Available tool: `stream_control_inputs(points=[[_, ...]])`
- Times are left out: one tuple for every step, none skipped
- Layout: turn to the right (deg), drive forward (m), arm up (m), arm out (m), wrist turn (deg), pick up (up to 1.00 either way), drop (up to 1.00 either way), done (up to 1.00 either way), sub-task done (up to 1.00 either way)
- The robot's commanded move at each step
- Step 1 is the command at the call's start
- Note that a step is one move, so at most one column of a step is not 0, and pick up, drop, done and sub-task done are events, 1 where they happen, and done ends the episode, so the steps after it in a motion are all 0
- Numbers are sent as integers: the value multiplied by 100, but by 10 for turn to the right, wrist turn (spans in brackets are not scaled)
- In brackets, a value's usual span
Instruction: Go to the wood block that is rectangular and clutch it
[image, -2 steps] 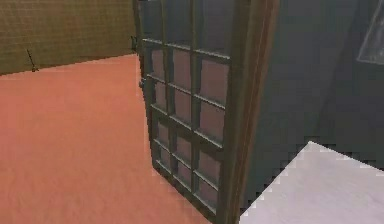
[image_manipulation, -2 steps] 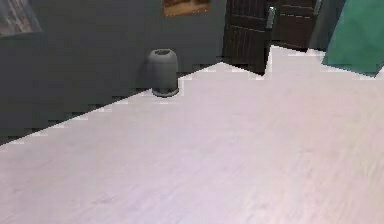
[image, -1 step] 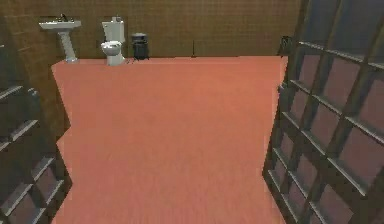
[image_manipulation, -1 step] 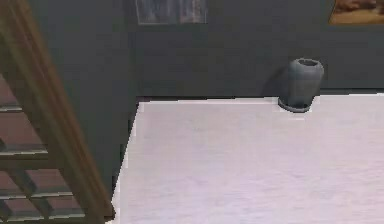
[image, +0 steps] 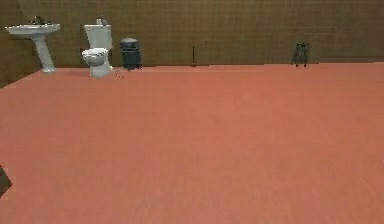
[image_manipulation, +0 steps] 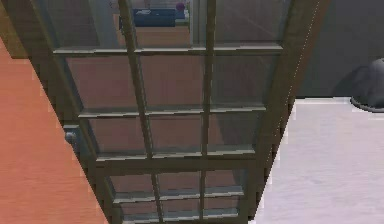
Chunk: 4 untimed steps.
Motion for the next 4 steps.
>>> stream_control_inputs(points=[[-30, 0, 0, 0, 0, 0, 0, 0, 0], [0, 75, 0, 0, 0, 0, 0, 0, 0], [450, 0, 0, 0, 0, 0, 0, 0, 0], [240, 0, 0, 0, 0, 0, 0, 0, 0]])
